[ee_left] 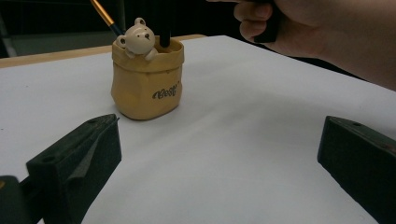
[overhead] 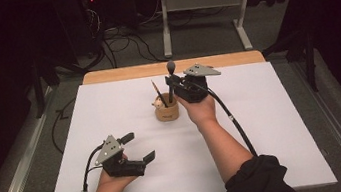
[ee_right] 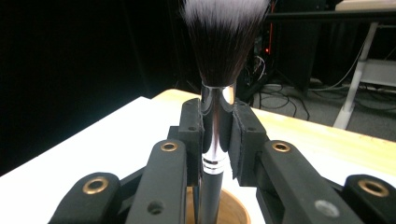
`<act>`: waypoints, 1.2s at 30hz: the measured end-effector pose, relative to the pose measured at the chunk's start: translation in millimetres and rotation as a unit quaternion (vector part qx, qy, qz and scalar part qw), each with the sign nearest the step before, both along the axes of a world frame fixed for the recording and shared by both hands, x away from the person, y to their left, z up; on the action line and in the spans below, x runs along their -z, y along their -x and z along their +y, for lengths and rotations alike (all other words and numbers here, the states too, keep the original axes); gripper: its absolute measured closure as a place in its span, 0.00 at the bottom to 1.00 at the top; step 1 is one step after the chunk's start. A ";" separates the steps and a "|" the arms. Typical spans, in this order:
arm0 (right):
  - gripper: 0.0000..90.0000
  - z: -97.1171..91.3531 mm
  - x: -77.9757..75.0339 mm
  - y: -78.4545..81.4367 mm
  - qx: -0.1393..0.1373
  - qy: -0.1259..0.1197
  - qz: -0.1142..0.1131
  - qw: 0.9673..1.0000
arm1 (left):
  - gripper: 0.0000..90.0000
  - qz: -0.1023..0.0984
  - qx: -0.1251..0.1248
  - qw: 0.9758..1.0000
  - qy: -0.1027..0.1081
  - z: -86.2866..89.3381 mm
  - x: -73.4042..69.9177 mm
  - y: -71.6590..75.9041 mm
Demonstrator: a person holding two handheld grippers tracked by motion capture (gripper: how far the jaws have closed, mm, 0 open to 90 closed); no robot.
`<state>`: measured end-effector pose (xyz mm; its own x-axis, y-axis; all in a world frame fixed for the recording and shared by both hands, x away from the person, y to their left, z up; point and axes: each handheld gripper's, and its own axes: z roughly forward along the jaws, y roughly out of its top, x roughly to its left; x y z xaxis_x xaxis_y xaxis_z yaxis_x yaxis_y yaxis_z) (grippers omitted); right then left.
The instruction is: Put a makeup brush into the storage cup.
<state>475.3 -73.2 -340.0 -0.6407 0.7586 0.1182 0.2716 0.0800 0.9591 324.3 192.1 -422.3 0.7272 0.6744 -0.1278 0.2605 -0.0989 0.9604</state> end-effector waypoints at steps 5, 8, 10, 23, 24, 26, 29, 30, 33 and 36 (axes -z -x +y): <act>0.88 2.4 7.4 -2.5 -0.001 0.003 0.010 1.000 | 0.00 -0.001 0.001 1.000 0.002 0.3 -0.6 0.5; 0.88 4.2 10.7 -2.4 -0.005 0.005 0.011 1.000 | 0.00 0.000 0.002 1.000 0.002 0.3 -0.6 0.8; 0.88 5.3 12.5 -2.4 -0.006 0.009 0.012 1.000 | 0.00 -0.001 0.003 1.000 0.002 0.3 -0.8 1.0; 0.88 4.4 24.4 -7.5 -0.001 0.017 0.030 0.999 | 0.00 -0.002 0.005 1.000 -0.001 1.1 -1.0 1.1; 0.88 4.2 25.1 -7.3 -0.001 0.018 0.032 0.999 | 0.00 -0.002 0.005 1.000 0.000 1.2 -1.0 1.1; 0.88 3.7 26.7 -6.8 -0.002 0.018 0.034 0.999 | 0.00 -0.002 0.006 1.000 0.000 1.1 -0.9 1.1; 0.88 2.8 28.1 -6.1 -0.004 0.016 0.032 0.999 | 0.00 -0.002 0.007 1.000 0.000 0.7 -0.9 1.2; 0.88 2.7 28.4 -5.6 -0.005 0.017 0.036 0.999 | 0.00 -0.002 0.007 1.000 0.000 0.6 -0.9 1.2; 0.88 2.9 30.9 -4.8 -0.005 0.021 0.041 0.999 | 0.00 -0.002 0.007 1.000 0.000 0.4 -0.9 1.2; 0.88 3.2 34.2 -3.8 -0.007 0.025 0.044 0.999 | 0.00 -0.002 0.007 1.000 0.002 0.2 -0.9 1.3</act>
<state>479.1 -70.0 -374.2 -0.6398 0.7562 0.1371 0.3538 0.1314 0.9260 323.0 192.3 -421.4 0.7372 0.6635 -0.1279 0.2553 -0.0982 0.9619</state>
